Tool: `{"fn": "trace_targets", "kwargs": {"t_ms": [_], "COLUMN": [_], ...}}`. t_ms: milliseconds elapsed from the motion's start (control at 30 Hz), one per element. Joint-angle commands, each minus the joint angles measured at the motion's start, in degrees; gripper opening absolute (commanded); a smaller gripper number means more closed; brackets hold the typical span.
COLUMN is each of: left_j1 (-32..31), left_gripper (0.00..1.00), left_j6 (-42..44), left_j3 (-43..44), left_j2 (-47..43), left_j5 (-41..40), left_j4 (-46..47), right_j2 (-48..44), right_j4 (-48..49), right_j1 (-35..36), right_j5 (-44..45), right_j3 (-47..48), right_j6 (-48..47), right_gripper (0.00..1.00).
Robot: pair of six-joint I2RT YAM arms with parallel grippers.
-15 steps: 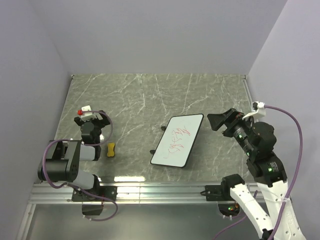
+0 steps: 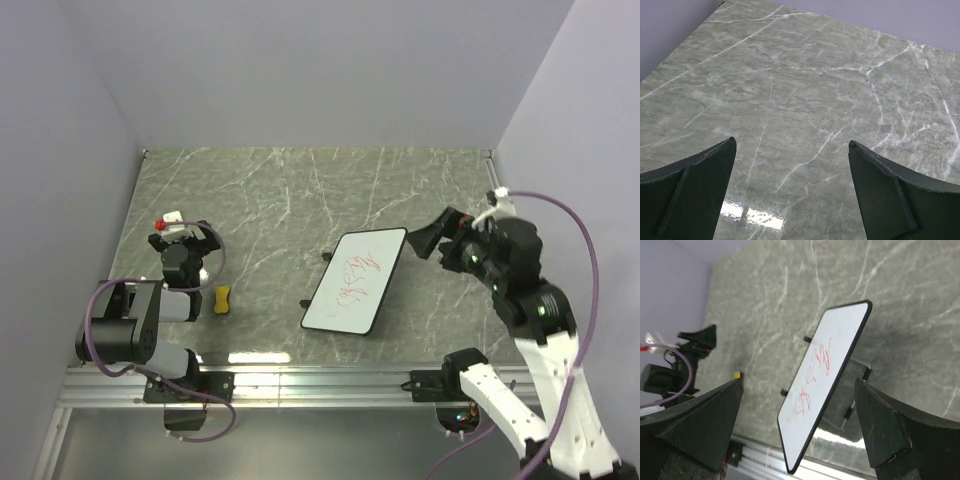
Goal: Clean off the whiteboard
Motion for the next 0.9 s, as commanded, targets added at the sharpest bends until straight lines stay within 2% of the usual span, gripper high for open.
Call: {"fn": "trace_targets", "kwargs": {"t_ms": [0, 33, 67, 100, 133, 167, 200, 233, 267, 300, 333, 400, 533, 700, 867], "left_j1": [-0.2, -0.4, -0.5, -0.5, -0.5, -0.5, -0.4, 0.0, 0.3, 0.3, 0.3, 0.3, -0.4, -1.0, -1.3], "left_gripper": [0.99, 0.99, 0.99, 1.00, 1.00, 0.99, 0.99, 0.99, 0.99, 0.99, 0.99, 0.99, 0.99, 0.99, 0.99], "left_j6": [0.7, 1.2, 1.6, 1.9, 0.4, -3.0, -15.9, -21.5, -23.7, -24.1, -21.5, -19.5, -24.8, -26.0, -27.5], "left_j3": [0.1, 0.6, 5.7, 10.8, 22.0, 27.2, 33.0, 46.6, 52.7, 57.2, 61.8, 62.2, 61.7, 54.6, 47.7], "left_j2": [-0.8, -1.2, -3.0, -7.3, -7.8, -5.6, -3.7, -1.1, 5.1, 7.5, 9.6, 8.6, 5.2, -4.4, -10.5], "left_j5": [1.4, 1.1, 1.9, 5.6, 5.5, 3.1, -6.4, -11.1, -12.7, -10.3, -7.3, -0.7, -0.7, 5.1, 4.0], "left_j4": [3.7, 0.7, -8.3, -20.0, -40.4, -47.9, -56.4, -69.2, -86.2, -90.8, -93.3, -92.2, -99.1, -100.7, -107.2], "right_j2": [9.0, 10.1, 10.8, 11.0, 10.5, 9.6, 8.0, 7.7, 7.9, 8.5, 9.5, 10.3, 10.3, 7.7, 8.3], "right_j4": [-9.3, -11.0, -11.4, -11.3, -10.1, -9.4, -8.4, -6.6, -6.0, -5.3, -4.1, -3.5, -3.0, -3.4, -3.9], "right_j1": [0.0, 0.0, 0.0, -0.1, 0.0, -0.2, -0.2, -0.1, -0.1, 0.1, 0.1, 0.0, 0.3, 0.3, 0.4], "right_j5": [-3.1, -4.0, -4.7, -4.7, -4.6, -4.0, -3.8, -4.6, -5.7, -7.1, -10.4, -12.1, -13.8, -13.7, -11.2], "right_j3": [6.5, 7.2, 7.6, 7.4, 7.0, 6.6, 5.9, 5.3, 4.9, 3.8, 2.7, 2.2, 1.6, -0.3, -2.8], "right_j6": [-2.1, -2.1, -2.2, -1.9, -1.5, -0.7, -0.4, 0.0, 0.0, -0.3, -0.5, -0.1, 0.3, 1.0, 1.4], "right_gripper": [1.00, 1.00, 1.00, 1.00, 1.00, 1.00, 1.00, 1.00, 1.00, 1.00, 1.00, 1.00, 1.00, 1.00, 0.96]}}
